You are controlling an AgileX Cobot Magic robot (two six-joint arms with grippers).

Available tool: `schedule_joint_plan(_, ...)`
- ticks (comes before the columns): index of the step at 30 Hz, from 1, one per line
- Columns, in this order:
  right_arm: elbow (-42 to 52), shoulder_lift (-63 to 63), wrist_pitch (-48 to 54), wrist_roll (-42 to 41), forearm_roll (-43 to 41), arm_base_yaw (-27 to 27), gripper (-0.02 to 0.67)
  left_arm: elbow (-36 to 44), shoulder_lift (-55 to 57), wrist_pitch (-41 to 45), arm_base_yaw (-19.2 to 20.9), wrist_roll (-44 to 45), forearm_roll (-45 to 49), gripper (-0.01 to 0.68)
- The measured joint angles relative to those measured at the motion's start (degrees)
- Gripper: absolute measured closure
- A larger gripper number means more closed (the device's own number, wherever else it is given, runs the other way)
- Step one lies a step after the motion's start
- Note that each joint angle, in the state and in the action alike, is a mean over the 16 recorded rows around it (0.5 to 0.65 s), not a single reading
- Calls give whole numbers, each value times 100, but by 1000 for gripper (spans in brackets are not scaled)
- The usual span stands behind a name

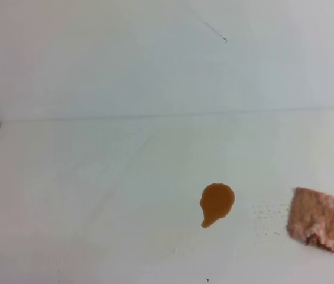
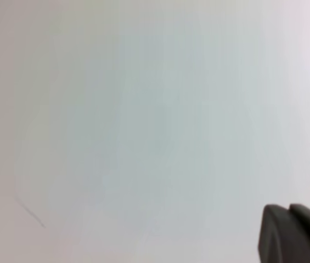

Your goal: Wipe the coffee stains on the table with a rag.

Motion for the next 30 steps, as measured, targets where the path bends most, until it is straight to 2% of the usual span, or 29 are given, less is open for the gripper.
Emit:
schedule_joint_plan(5,-829,606,1620,-261,160,2,650,16,0,-6,0,0,0,674)
schedule_joint_plan(9,-1306,1385,2567,-922,753,5,649,16,0,-6,0,0,0,674)
schedule_joint_plan(13,-1581,2385,3041,-1948,1592,7,648,16,0,-6,0,0,0,674)
schedule_joint_plan(17,-1736,3467,3104,-3065,2591,20,630,16,0,-6,0,0,0,674)
schedule_joint_plan(20,-1844,4286,3002,-3859,3316,64,579,0,0,0,0,0,0,674)
schedule_joint_plan(23,-1981,5104,2885,-4503,3887,146,498,0,0,0,0,0,0,674)
schedule_joint_plan(30,-2420,6865,2595,-5311,4530,397,297,0,0,0,0,0,0,674)
